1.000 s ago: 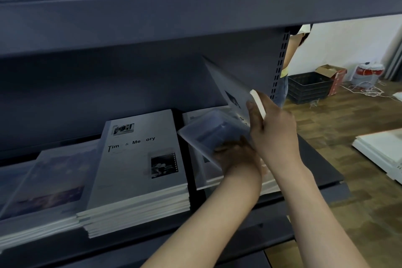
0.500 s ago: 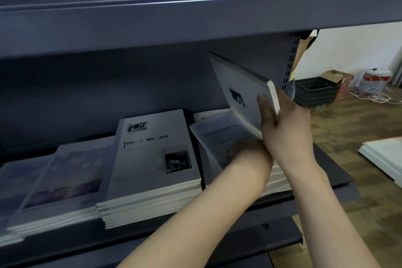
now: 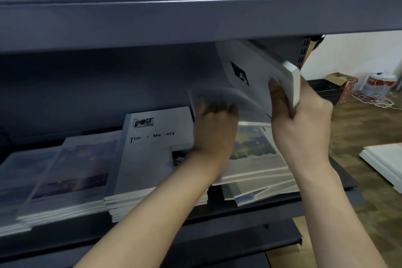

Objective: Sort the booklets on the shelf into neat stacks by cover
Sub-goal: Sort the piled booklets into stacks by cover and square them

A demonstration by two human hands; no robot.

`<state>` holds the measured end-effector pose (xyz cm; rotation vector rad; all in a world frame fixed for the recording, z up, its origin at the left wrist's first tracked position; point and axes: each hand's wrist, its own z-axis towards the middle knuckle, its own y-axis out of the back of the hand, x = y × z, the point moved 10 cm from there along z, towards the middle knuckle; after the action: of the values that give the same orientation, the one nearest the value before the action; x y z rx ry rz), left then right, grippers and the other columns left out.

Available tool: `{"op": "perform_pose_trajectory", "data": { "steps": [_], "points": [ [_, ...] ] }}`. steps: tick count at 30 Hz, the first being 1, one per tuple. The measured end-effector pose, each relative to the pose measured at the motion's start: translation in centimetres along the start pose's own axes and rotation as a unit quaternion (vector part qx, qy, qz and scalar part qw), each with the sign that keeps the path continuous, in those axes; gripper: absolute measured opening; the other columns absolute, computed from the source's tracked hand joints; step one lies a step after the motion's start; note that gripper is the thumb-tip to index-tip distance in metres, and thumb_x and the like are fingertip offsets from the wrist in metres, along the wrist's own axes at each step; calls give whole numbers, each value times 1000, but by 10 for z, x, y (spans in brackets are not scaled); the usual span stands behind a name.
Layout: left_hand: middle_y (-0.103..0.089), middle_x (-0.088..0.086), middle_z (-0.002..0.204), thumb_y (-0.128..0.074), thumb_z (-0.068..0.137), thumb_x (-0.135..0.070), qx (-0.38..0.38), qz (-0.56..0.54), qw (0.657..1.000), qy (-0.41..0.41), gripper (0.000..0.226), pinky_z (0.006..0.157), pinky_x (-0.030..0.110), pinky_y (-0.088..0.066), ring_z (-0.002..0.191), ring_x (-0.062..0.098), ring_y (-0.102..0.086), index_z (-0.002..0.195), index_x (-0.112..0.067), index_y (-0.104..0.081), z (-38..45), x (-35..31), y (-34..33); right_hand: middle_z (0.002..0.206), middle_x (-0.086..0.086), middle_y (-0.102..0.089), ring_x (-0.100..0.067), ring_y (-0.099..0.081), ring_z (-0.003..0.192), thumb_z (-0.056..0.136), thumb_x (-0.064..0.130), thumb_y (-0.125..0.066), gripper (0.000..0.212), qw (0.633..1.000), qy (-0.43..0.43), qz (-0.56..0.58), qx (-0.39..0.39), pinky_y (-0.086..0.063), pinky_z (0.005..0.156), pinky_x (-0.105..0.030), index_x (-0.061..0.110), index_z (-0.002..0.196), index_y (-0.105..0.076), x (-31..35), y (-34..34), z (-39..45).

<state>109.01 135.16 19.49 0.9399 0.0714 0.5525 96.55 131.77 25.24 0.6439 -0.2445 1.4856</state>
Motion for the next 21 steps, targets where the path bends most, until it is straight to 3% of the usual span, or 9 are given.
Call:
{"op": "perform_pose_trajectory", "data": {
  "steps": [3,6,9,14,17,21],
  "points": [
    [-70,2,67,-35,65,-6,-45,-26,999,15,43,81,32,-51,61,21,-66,79,-17,-74,-9,34,28,67,6,-50,-14,-47,52,94,10,-52,22,1000,24,-11,4,-27,48,-15,5,112,-62,11,-13,-1],
    [-72,8,86,-50,60,11,-25,-48,998,41,49,60,30,-53,68,28,-68,97,-12,-72,-31,69,44,74,2,-57,-13,-44,52,91,7,-52,33,997,60,-39,30,-26,52,-16,10,123,-58,21,-35,-10],
    [-66,8,115,-56,76,9,20,-94,987,126,57,63,38,-52,88,34,-65,125,-20,-58,-61,115,46,103,-3,-68,-13,-56,70,89,4,-53,40,995,67,-31,71,-32,59,-13,16,127,-56,25,-65,-25],
    [-70,17,99,-65,61,19,-43,-67,983,166,61,46,35,-49,64,37,-67,115,-10,-65,-108,179,69,121,-1,-64,-24,-68,89,70,-14,-60,66,986,100,-57,118,-53,64,-29,18,127,-57,48,-113,-57],
    [-68,18,108,-62,61,24,-77,-75,979,172,64,58,38,-53,79,36,-69,118,-6,-64,-141,208,79,116,0,-66,-23,-65,104,64,-13,-54,66,981,132,-81,116,-55,67,-32,18,122,-61,67,-132,-70],
    [-64,15,117,-58,56,26,-72,-81,979,172,72,73,40,-52,96,34,-66,121,-5,-61,-179,231,76,111,1,-69,-21,-67,97,59,-9,-50,66,976,149,-109,115,-53,62,-29,18,116,-65,86,-147,-76]
  ]
}}
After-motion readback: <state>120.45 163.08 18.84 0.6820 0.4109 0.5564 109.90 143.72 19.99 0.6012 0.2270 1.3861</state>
